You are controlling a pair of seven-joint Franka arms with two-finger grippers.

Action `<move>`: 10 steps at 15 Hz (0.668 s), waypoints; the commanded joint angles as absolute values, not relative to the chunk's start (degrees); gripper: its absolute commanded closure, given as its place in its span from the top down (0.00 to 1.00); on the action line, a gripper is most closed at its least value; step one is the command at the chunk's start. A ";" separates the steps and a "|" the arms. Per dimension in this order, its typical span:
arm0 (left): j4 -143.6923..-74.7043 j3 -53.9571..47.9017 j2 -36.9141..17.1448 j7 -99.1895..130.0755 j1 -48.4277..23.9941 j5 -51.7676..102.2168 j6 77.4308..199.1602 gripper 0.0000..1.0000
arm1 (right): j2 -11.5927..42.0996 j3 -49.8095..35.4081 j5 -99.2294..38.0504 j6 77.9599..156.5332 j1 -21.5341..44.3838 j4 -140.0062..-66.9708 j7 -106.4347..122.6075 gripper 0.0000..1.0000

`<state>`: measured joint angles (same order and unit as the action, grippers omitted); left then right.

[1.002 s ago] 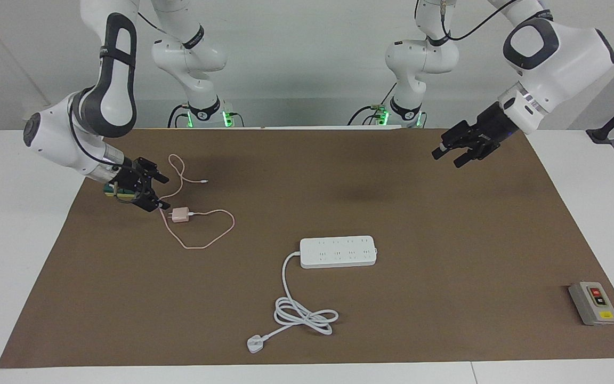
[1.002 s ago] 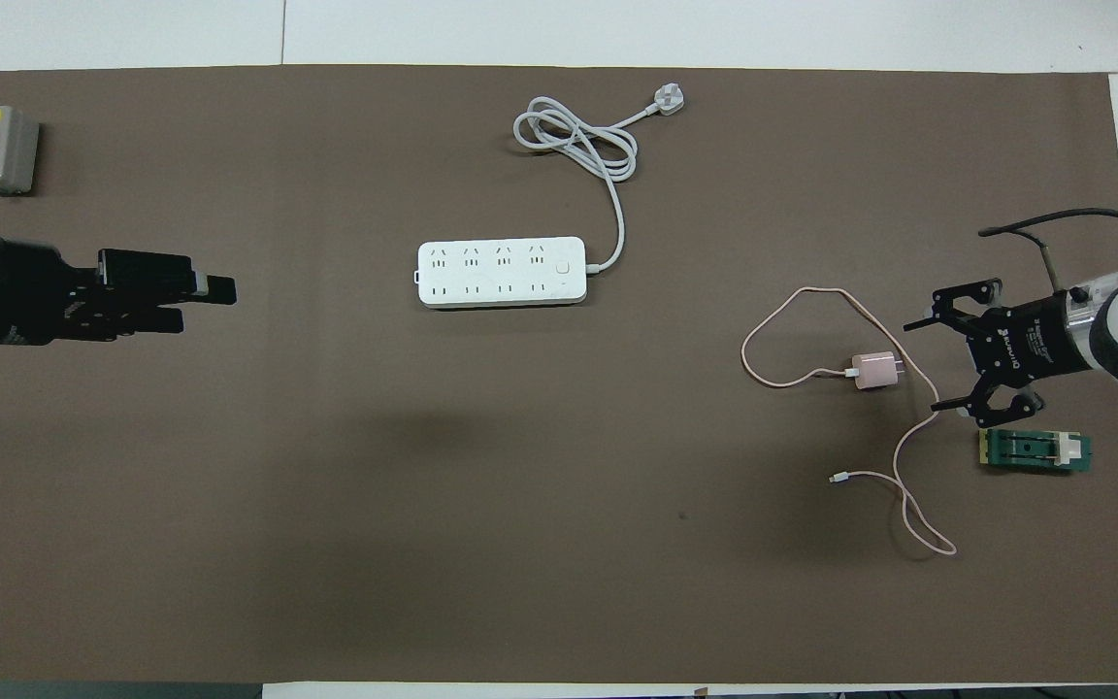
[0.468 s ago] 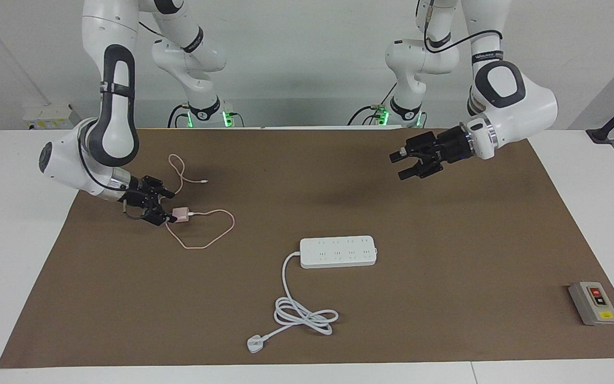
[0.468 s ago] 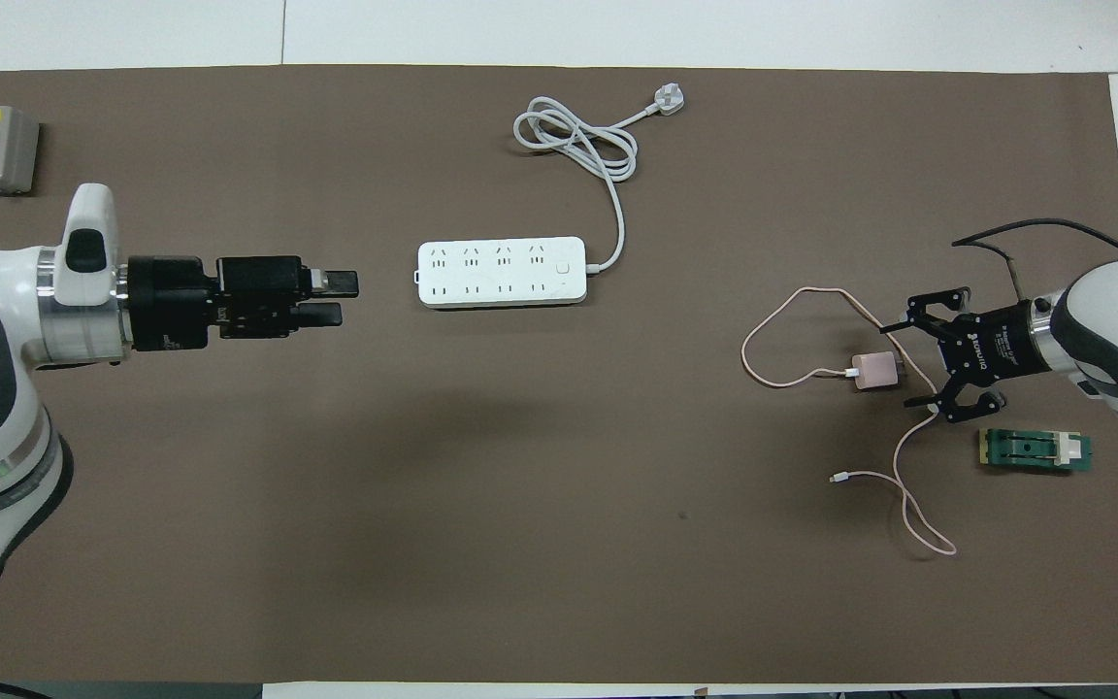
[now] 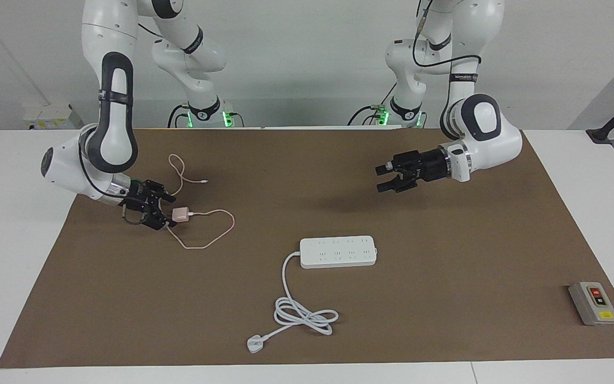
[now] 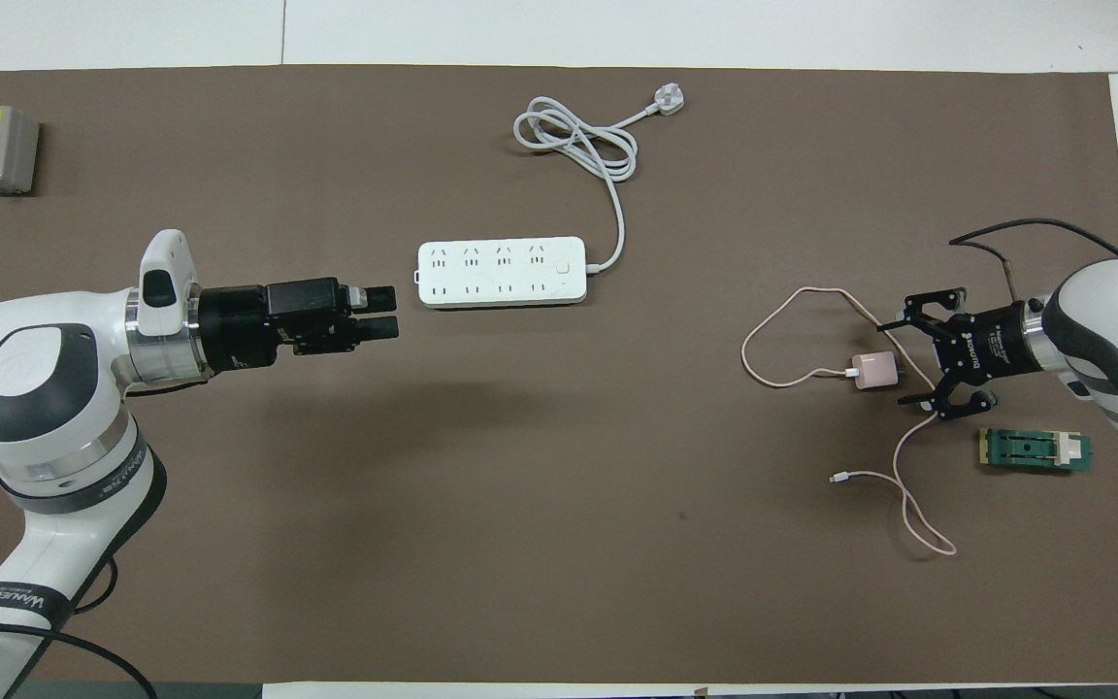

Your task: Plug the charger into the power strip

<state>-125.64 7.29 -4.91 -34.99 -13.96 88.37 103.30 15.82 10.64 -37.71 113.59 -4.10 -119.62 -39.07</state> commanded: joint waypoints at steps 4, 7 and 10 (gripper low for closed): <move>-126.12 7.65 -10.10 -43.51 -14.76 95.43 97.21 1.00 | 16.79 10.46 -39.29 114.96 -4.66 -120.15 -36.83 1.00; -125.95 7.82 -12.39 -44.82 -16.43 100.80 93.08 1.00 | 16.87 10.37 -39.29 115.05 -4.75 -120.59 -36.21 1.00; -125.42 7.82 -12.65 -46.57 -18.36 102.12 94.56 1.00 | 17.05 10.37 -39.29 115.48 -4.75 -121.02 -35.77 1.00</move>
<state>-126.01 7.03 -11.78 -44.33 -16.61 99.93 94.64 17.05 10.64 -37.71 113.97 -4.11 -120.02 -38.42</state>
